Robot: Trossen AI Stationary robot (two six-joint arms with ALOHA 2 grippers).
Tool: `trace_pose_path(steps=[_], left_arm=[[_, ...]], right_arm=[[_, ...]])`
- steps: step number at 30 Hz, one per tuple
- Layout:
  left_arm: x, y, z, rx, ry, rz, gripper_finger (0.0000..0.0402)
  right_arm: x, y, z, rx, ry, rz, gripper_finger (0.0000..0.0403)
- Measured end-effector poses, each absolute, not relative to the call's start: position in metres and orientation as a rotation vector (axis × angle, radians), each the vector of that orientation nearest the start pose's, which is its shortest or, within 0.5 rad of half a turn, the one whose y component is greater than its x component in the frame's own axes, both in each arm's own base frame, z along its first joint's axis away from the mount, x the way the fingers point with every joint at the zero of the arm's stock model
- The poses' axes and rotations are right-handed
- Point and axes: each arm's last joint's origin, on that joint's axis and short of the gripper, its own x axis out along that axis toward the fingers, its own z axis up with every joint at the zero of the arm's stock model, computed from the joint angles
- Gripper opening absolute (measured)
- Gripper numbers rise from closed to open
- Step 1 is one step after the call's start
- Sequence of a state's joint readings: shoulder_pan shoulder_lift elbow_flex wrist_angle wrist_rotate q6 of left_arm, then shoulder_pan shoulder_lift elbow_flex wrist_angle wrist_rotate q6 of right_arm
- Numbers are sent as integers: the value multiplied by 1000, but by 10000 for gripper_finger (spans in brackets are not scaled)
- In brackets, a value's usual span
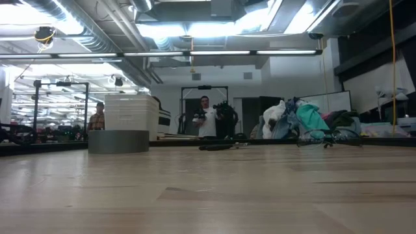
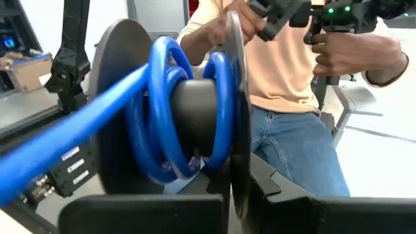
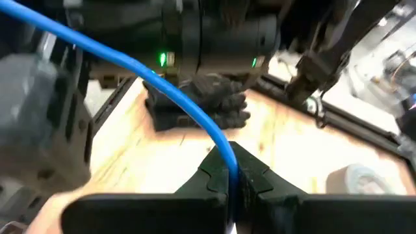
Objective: Coil cords
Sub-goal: Coil the blue wire cable onto the black spool
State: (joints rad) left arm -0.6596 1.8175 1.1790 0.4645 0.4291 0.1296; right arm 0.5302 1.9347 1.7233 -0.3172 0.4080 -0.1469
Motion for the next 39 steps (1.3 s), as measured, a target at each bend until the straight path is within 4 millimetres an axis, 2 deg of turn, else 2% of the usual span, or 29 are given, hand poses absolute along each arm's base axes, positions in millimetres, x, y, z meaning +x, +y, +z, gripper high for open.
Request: trace_pose_path(steps=[11,20,27,39], left_arm=[[313,-265,244,201,95,-1061,0],[314,-263,240,185,154,-1025,0],[315,-264,246,207,74,-991,0],[316,-262,245,193,107,-919,0]], right_arm=[[383,220,300,-298,573,116,1],[365,227,319,-310,518,24,1],[363,227,316,-273,549,-8,1],[345,241,314,-292,548,-117,1]])
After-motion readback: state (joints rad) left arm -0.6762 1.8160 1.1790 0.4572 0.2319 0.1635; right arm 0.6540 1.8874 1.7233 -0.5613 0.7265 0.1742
